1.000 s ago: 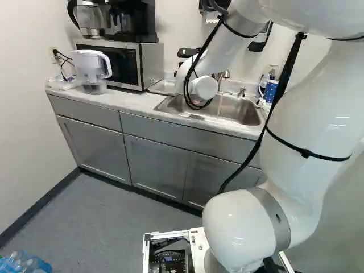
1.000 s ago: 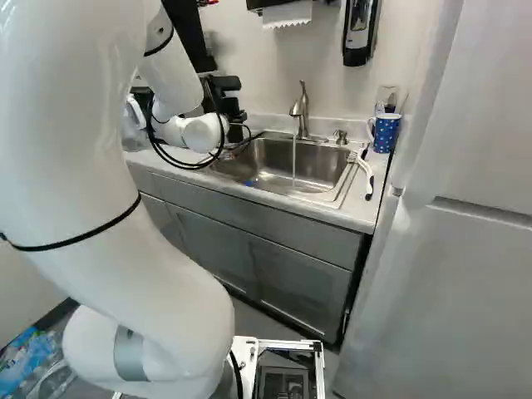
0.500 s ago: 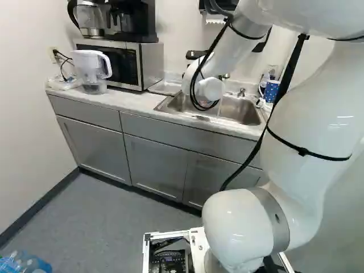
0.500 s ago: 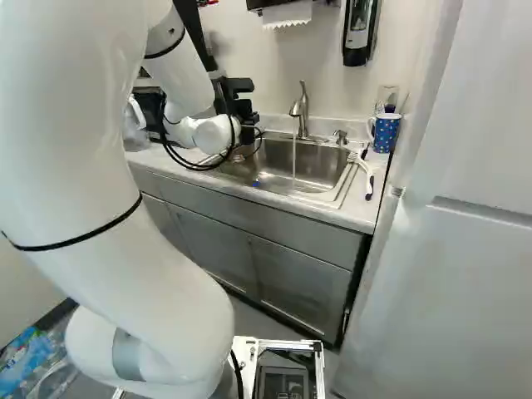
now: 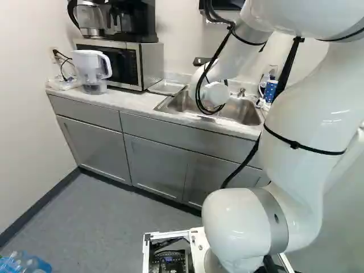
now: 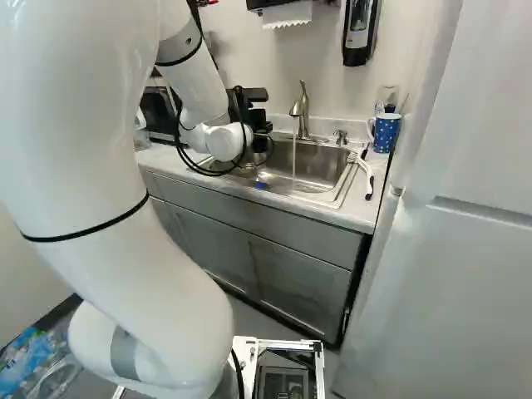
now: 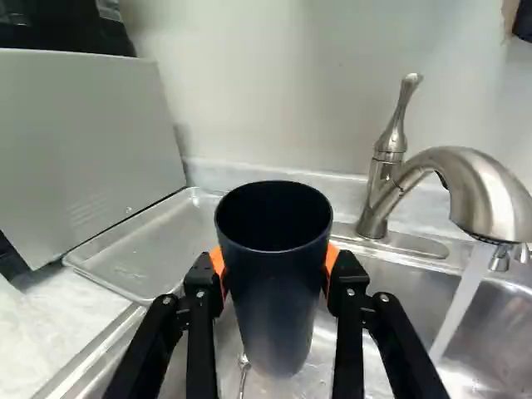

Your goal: Rinse the cup and place it in the tray

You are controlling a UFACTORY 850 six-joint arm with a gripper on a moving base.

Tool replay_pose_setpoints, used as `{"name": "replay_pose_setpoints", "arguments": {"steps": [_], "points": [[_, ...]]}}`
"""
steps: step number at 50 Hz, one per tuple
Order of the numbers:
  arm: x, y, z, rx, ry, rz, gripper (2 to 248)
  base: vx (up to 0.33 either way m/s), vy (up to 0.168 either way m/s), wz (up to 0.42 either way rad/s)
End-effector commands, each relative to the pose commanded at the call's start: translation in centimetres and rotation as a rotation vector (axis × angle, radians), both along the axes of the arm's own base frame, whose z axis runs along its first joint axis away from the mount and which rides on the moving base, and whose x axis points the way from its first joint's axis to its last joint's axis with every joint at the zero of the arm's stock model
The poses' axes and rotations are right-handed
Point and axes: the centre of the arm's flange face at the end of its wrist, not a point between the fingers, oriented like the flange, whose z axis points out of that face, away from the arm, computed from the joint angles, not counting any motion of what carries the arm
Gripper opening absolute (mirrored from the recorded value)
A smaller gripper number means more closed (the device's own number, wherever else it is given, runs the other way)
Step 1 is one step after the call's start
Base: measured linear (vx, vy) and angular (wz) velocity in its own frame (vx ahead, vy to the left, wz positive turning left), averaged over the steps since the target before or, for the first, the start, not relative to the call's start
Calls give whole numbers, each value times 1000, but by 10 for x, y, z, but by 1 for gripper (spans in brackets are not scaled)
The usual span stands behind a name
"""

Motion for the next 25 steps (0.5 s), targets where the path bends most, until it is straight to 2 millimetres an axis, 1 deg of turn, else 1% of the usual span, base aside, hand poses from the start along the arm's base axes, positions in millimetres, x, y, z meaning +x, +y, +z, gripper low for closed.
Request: {"name": "replay_pose_setpoints", "arguments": {"steps": [25], "points": [[2,-38,-27,5,53,-73,125,0,0,0]]}}
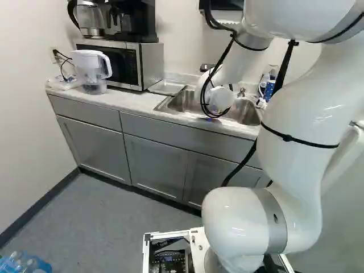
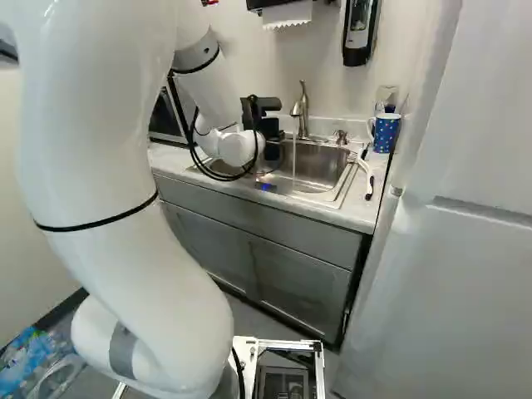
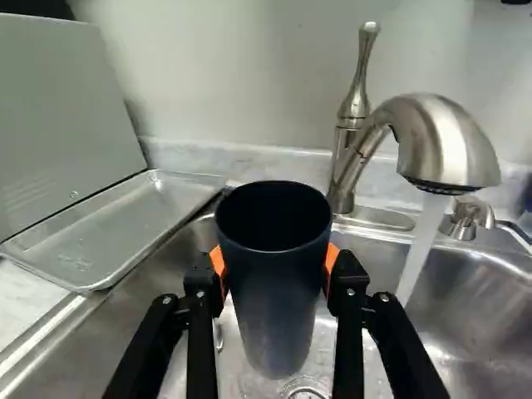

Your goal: Rinse the cup and place it in the tray

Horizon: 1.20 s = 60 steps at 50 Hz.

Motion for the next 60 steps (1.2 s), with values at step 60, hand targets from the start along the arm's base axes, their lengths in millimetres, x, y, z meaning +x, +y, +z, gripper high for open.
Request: {"name": "replay_pose_setpoints", "arguments": {"steps": [60], "points": [[-25,-56,-9,4,22,-118,125,0,0,0]]}}
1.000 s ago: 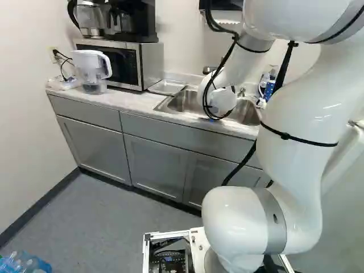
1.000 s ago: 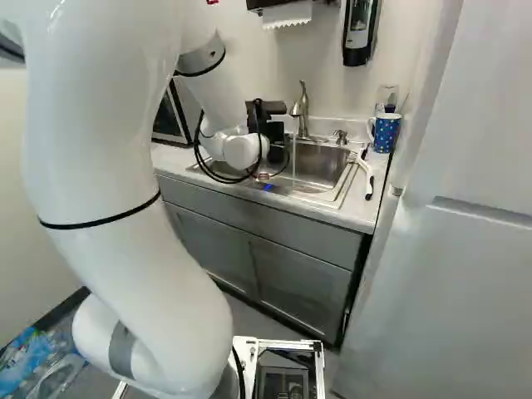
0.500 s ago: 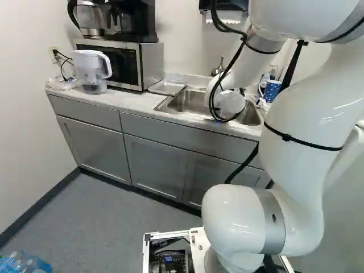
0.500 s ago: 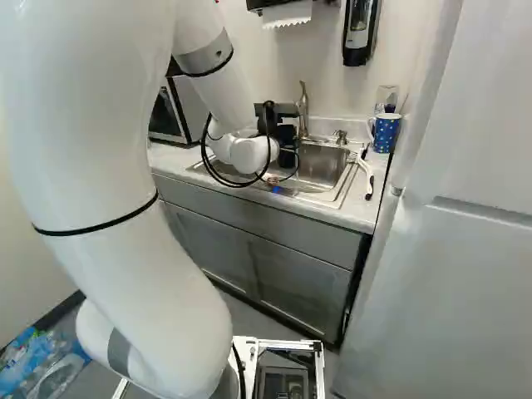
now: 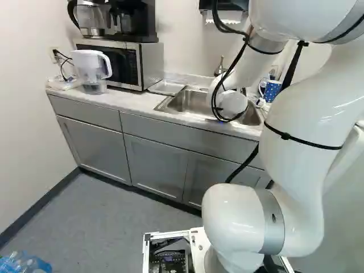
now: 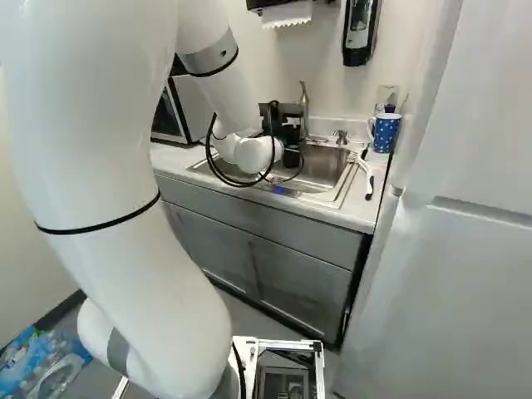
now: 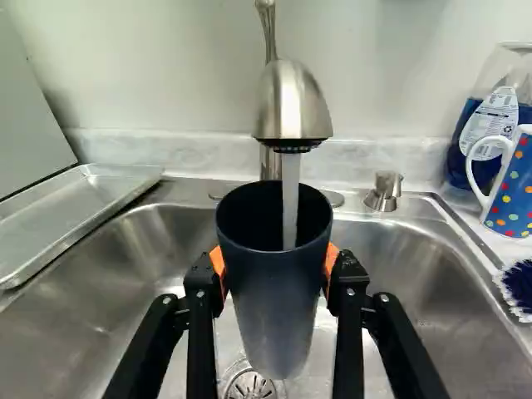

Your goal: Rinse the cup and place it in the tray

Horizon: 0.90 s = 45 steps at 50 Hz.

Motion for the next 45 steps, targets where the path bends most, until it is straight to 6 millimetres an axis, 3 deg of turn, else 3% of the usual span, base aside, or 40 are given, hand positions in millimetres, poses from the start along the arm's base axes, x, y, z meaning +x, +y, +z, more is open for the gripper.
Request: {"name": "replay_pose_setpoints", "arguments": {"steps": [45], "points": [[0,0,0,0,0,0,125,0,0,0]]}}
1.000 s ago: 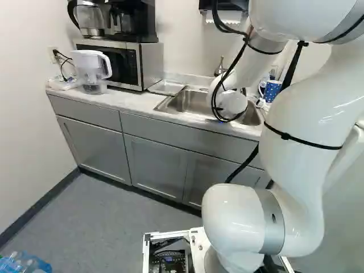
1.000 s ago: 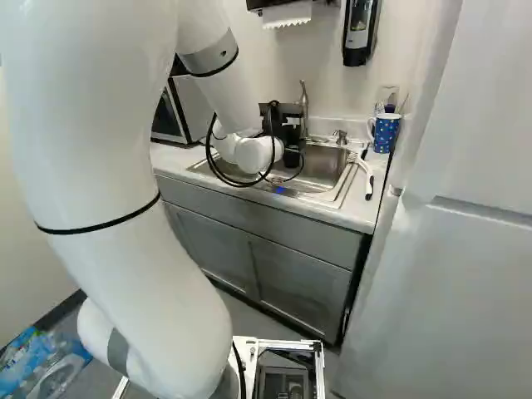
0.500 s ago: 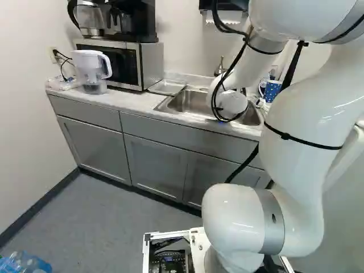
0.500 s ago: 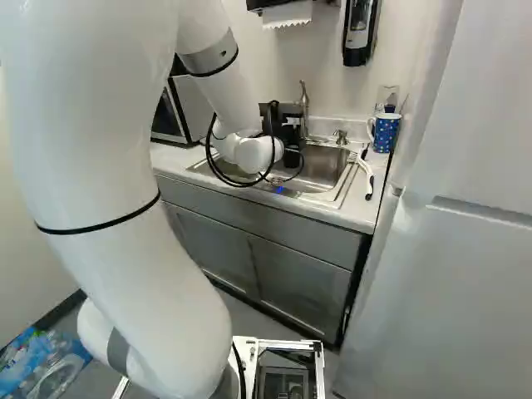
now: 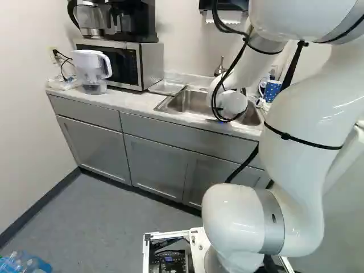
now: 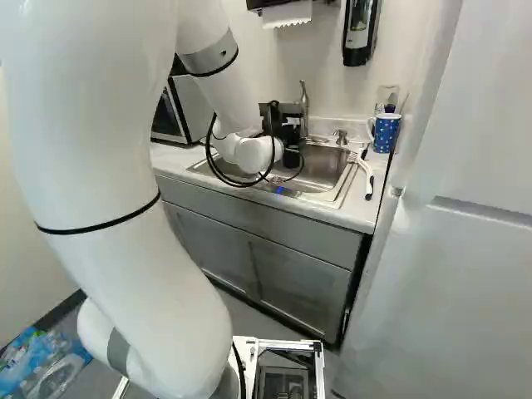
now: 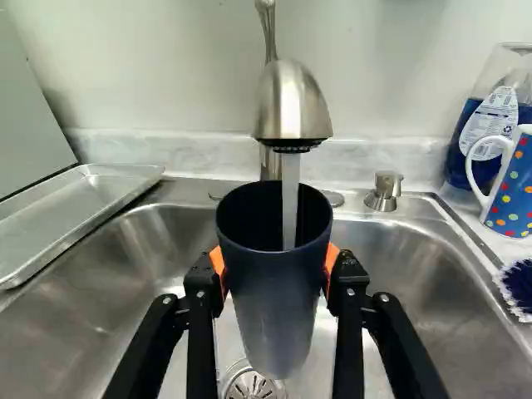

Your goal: Rinse the cup and place it in the tray

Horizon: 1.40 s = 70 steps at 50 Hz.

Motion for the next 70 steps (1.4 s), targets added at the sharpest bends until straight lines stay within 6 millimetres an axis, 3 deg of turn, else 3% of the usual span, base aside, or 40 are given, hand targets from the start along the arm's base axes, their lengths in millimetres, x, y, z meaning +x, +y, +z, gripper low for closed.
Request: {"name": "replay_pose_setpoints", "arguments": {"steps": [70], "points": [[0,0,0,0,0,0,125,0,0,0]]}}
